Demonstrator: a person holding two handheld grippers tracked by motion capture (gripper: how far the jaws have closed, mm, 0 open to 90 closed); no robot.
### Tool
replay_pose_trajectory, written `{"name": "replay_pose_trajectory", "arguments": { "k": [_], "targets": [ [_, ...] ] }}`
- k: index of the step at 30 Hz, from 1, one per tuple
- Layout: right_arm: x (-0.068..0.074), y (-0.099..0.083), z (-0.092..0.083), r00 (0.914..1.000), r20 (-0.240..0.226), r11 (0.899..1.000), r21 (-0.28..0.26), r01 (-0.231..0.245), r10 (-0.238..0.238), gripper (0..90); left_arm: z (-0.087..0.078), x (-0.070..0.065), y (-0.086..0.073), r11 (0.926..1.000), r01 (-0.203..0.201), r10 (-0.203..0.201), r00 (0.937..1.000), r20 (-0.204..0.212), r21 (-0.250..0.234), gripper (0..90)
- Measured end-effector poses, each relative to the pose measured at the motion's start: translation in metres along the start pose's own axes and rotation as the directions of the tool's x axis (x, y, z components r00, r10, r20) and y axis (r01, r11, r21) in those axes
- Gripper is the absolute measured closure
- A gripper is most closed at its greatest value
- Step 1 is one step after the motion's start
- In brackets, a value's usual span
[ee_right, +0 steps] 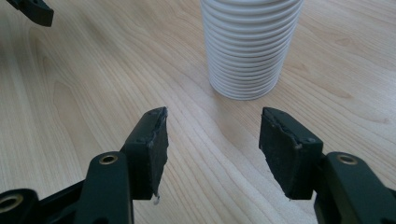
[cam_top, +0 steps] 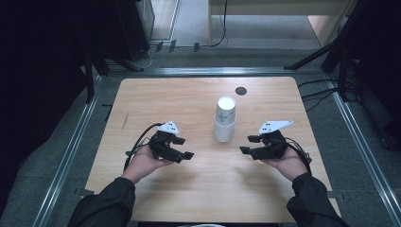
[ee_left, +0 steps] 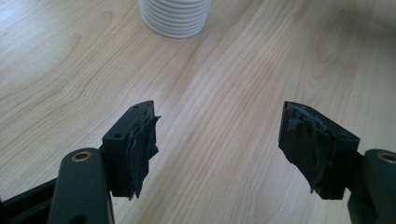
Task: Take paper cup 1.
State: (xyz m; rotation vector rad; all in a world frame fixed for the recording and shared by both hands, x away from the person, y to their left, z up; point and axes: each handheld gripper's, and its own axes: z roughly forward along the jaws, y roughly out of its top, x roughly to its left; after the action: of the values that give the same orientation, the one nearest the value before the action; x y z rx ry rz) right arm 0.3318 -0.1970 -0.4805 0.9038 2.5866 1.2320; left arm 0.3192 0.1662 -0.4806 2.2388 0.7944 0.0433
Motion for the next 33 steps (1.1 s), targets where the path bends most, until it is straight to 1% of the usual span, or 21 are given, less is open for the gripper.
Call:
{"name": "replay_pose_trajectory", "arguments": {
  "k": [2,5,6,7,9,11,13,15,17,20,22,24,25,28,29,30,31,32,33],
  "targets": [
    [-0.001,0.0,-0.001,1.0,-0.004,1.0,-0.006,-0.007,0.007,42.8,-0.001,0.001,0.0,1.0,0.002,-0.002,0.9999,-0.01,-0.008,27.7],
    [-0.002,0.0,-0.002,0.9997,-0.011,1.0,-0.018,-0.02,0.02,44.0,-0.003,0.001,0.0,0.9998,0.007,-0.007,0.9999,-0.011,-0.018,28.1],
    [-0.003,0.0,-0.002,0.9992,-0.028,0.999,-0.028,-0.031,0.03,45.5,-0.004,0.002,0.0,0.9998,0.005,-0.005,1.0,-0.008,-0.022,28.1],
    [-0.004,0.0,-0.002,0.9991,-0.032,0.999,-0.028,-0.03,0.029,47.0,-0.004,0.002,0.0,0.9998,0.004,-0.005,1.0,-0.007,-0.022,28.1],
    [-0.004,-0.001,-0.001,0.9994,-0.033,1.0,-0.026,-0.014,0.013,48.0,-0.004,0.002,0.0,0.9996,0.01,-0.01,0.9999,-0.007,-0.027,28.1],
    [-0.003,-0.001,-0.001,0.999,-0.043,1.0,-0.025,-0.013,0.012,48.0,-0.005,0.002,-0.001,0.9996,0.012,-0.012,0.9999,-0.007,-0.026,28.1],
    [-0.004,-0.001,0.001,0.9992,-0.038,1.0,-0.018,0.009,-0.01,48.0,-0.006,0.003,-0.001,0.9996,0.014,-0.015,0.9999,-0.008,-0.024,28.1],
    [-0.005,-0.001,0.002,0.9993,-0.036,1.0,-0.018,0.013,-0.013,47.9,-0.007,0.004,-0.001,0.9995,0.012,-0.013,0.9998,-0.013,-0.028,28.1],
    [-0.006,0.001,0.002,0.999,-0.045,1.0,-0.012,0.006,-0.006,47.9,-0.008,0.004,-0.002,0.9995,0.013,-0.014,0.9998,-0.016,-0.03,28.1],
    [-0.008,0.004,0.001,0.9989,-0.045,1.0,-0.014,0.011,-0.012,46.7,-0.008,0.004,-0.002,0.9995,0.012,-0.013,0.9998,-0.017,-0.03,28.0],
    [-0.009,0.006,0.0,0.9984,-0.057,1.0,-0.018,-0.003,0.002,46.1,-0.009,0.003,-0.002,0.9995,0.01,-0.01,0.9999,-0.012,-0.032,28.0],
    [-0.011,0.009,-0.002,0.9984,-0.056,1.0,-0.009,0.005,-0.006,46.1,-0.009,0.004,-0.002,0.9994,0.012,-0.012,0.9999,-0.007,-0.034,28.0],
    [-0.011,0.009,-0.002,0.9984,-0.056,1.0,-0.009,0.005,-0.006,46.1,-0.009,0.004,-0.002,0.9995,0.004,-0.004,0.9999,-0.011,-0.032,28.0],
    [-0.015,0.012,-0.007,0.998,-0.063,1.0,-0.001,0.007,-0.007,45.6,-0.01,0.004,-0.003,0.9991,0.011,-0.012,0.9999,-0.004,-0.04,28.0],
    [-0.018,0.015,-0.009,0.997,-0.072,1.0,-0.004,0.026,-0.026,44.3,-0.011,0.004,-0.003,0.9992,0.011,-0.011,0.9999,-0.003,-0.039,28.0],
    [-0.02,0.016,-0.01,0.9967,-0.071,0.999,0.001,0.038,-0.038,44.0,-0.01,0.004,-0.003,0.9993,0.01,-0.01,0.9999,-0.001,-0.037,28.0],
    [-0.02,0.016,-0.01,0.9967,-0.071,0.999,0.001,0.038,-0.038,44.0,-0.01,0.004,-0.003,0.9994,0.006,-0.006,1.0,-0.005,-0.034,28.0],
    [-0.022,0.021,-0.013,0.9964,-0.066,0.998,0.017,0.055,-0.054,42.6,-0.01,0.004,-0.003,0.9994,0.004,-0.004,1.0,-0.007,-0.034,28.0],
    [-0.023,0.022,-0.014,0.9961,-0.07,0.998,0.022,0.055,-0.054,42.6,-0.01,0.004,-0.003,0.9994,0.004,-0.004,1.0,-0.006,-0.034,28.0]
  ]
}}
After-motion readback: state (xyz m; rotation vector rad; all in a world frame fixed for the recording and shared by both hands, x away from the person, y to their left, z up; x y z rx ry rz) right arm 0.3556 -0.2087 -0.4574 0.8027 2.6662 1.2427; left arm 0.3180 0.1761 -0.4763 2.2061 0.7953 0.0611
